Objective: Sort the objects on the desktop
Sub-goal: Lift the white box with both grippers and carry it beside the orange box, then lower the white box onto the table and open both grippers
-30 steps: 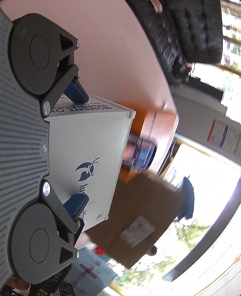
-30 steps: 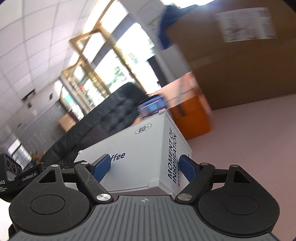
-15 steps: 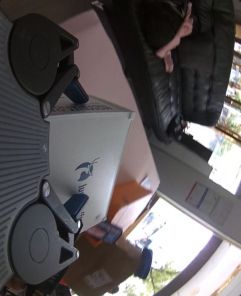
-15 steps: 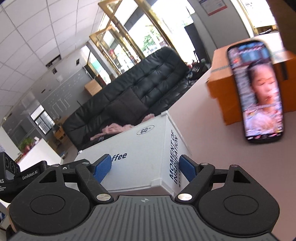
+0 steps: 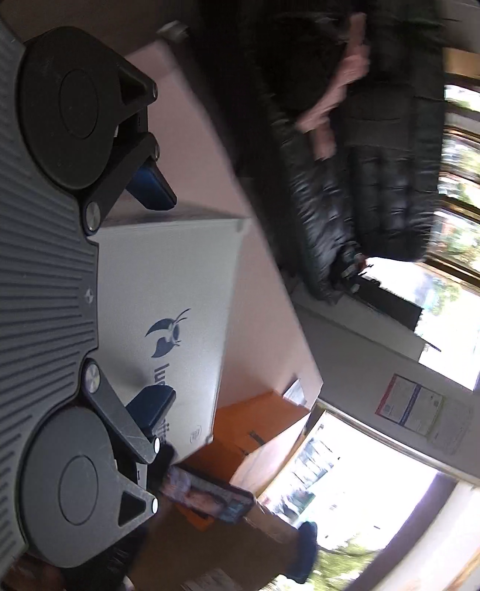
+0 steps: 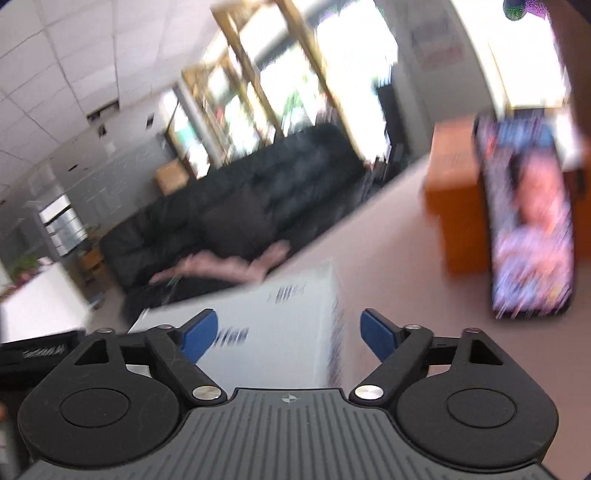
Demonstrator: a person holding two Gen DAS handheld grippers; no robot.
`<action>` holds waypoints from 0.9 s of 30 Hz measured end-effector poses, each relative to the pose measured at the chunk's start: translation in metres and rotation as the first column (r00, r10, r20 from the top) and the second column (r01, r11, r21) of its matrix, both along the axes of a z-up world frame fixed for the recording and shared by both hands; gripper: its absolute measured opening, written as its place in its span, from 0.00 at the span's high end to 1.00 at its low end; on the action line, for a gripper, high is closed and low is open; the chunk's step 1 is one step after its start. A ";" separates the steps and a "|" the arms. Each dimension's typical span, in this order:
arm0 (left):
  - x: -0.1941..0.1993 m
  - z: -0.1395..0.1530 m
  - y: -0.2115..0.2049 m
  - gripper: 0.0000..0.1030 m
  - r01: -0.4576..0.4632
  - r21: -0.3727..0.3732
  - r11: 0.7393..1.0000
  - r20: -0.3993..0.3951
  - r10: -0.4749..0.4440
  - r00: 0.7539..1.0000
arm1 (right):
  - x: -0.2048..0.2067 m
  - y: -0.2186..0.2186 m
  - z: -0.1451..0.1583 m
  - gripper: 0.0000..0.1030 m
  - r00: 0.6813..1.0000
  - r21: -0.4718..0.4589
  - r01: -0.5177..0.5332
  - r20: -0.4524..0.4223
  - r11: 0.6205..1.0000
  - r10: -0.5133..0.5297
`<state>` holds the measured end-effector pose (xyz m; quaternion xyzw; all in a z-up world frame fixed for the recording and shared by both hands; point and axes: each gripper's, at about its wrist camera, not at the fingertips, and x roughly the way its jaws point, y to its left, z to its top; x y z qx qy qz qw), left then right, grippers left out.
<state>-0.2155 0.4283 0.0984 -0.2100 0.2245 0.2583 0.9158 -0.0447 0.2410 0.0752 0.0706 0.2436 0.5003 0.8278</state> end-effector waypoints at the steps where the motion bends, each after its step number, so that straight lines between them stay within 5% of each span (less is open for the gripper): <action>1: -0.003 0.006 -0.010 0.03 -0.025 0.072 0.997 0.009 0.025 1.000 | -0.006 -0.002 0.002 0.16 0.999 0.002 -0.011 0.041 1.000 0.010; 3: -0.005 0.013 -0.030 0.17 -0.013 0.185 0.983 0.009 0.012 1.000 | -0.017 -0.005 0.006 0.27 0.992 0.006 -0.032 0.123 0.999 0.031; 5: -0.005 0.015 -0.047 0.40 0.022 0.259 0.966 -0.009 -0.020 1.000 | -0.024 -0.007 0.005 0.68 0.987 0.000 -0.058 0.150 0.998 0.057; 7: -0.004 0.009 -0.047 0.58 0.040 0.237 0.971 -0.016 -0.038 0.999 | -0.028 -0.006 0.001 0.88 0.986 -0.010 -0.086 0.141 0.996 0.086; 11: -0.006 -0.002 -0.052 0.74 0.013 0.276 0.961 -0.001 -0.014 1.000 | -0.037 -0.007 -0.004 0.88 0.974 -0.040 -0.116 0.191 0.992 0.122; 17: -0.007 -0.010 -0.061 0.75 -0.020 0.337 0.941 0.022 0.014 1.000 | -0.054 -0.011 -0.007 0.88 0.957 -0.061 -0.100 0.268 0.993 0.113; 22: 0.004 0.007 -0.071 0.71 0.013 0.275 0.961 0.022 -0.020 1.000 | -0.049 -0.022 -0.007 0.88 0.957 -0.033 -0.089 0.276 0.995 0.095; 23: 0.006 0.011 -0.074 0.66 0.022 0.261 0.965 0.024 -0.029 0.999 | -0.047 -0.030 -0.004 0.85 0.956 -0.011 -0.079 0.284 0.997 0.079; 24: 0.008 0.015 -0.077 0.50 0.032 0.246 0.969 0.026 -0.039 0.999 | -0.046 -0.041 0.000 0.82 0.955 0.010 -0.057 0.294 0.998 0.051; 25: 0.013 0.018 -0.085 0.38 0.040 0.258 0.965 0.038 -0.052 0.998 | -0.043 -0.058 0.001 0.72 0.956 0.029 -0.017 0.294 0.999 0.007; 26: 0.017 0.024 -0.097 0.16 0.049 0.285 0.957 0.060 -0.069 0.996 | -0.040 -0.074 0.002 0.53 0.955 0.048 0.023 0.294 0.999 -0.036; 27: 0.021 0.030 -0.111 0.13 0.052 0.320 0.946 0.091 -0.085 0.992 | -0.037 -0.090 0.003 0.44 0.953 0.067 0.063 0.292 0.996 -0.080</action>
